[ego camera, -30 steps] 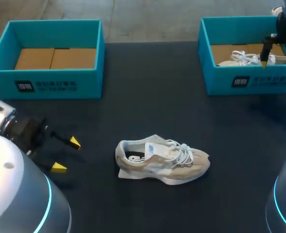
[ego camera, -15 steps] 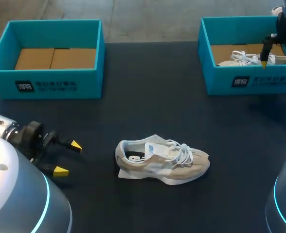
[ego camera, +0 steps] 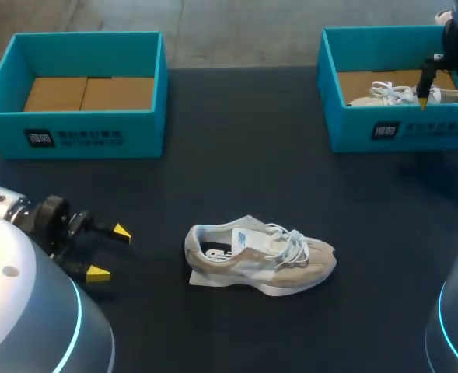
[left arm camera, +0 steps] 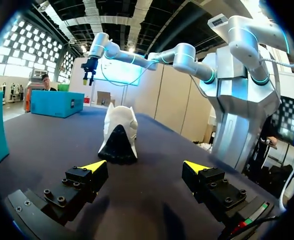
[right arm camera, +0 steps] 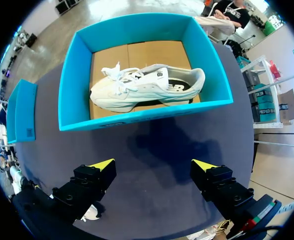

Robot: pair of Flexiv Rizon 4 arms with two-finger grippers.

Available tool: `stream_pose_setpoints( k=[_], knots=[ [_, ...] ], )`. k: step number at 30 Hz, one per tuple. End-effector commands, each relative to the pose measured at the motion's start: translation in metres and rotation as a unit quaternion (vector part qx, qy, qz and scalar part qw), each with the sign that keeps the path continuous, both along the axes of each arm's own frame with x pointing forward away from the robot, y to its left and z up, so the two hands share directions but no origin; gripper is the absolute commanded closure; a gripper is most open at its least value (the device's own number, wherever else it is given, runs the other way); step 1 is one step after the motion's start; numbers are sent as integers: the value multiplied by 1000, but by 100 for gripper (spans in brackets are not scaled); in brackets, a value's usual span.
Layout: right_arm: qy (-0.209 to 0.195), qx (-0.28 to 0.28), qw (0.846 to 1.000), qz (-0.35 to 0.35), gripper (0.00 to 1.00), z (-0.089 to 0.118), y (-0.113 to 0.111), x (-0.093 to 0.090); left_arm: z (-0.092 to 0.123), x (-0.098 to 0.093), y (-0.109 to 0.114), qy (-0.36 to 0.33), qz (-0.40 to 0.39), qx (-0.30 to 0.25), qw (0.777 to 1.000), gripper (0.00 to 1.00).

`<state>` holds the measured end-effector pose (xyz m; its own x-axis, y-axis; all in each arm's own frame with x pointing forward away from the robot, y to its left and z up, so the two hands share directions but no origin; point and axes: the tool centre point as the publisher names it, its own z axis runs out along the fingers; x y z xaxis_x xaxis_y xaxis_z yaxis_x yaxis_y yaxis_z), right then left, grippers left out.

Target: Take the shoe out of the shoebox, open the shoe tongue, remove and reinsert the insole, then place the shoe into the shoebox

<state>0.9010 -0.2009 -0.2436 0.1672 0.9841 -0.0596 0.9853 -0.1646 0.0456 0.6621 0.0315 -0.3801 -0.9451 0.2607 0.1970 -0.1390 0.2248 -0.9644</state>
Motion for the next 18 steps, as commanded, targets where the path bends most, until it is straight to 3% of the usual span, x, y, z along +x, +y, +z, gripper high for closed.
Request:
stream_pose_setpoints(
  k=[1, 18],
  knots=[
    [-1, 0, 1000, 0, 0, 0, 0, -1, -9, -3, -6, -7, 15, -11, 1000, 0],
    [-1, 0, 1000, 0, 0, 0, 0, -1, -8, 6, -17, -10, 77, -14, 997, 0]
  ],
)
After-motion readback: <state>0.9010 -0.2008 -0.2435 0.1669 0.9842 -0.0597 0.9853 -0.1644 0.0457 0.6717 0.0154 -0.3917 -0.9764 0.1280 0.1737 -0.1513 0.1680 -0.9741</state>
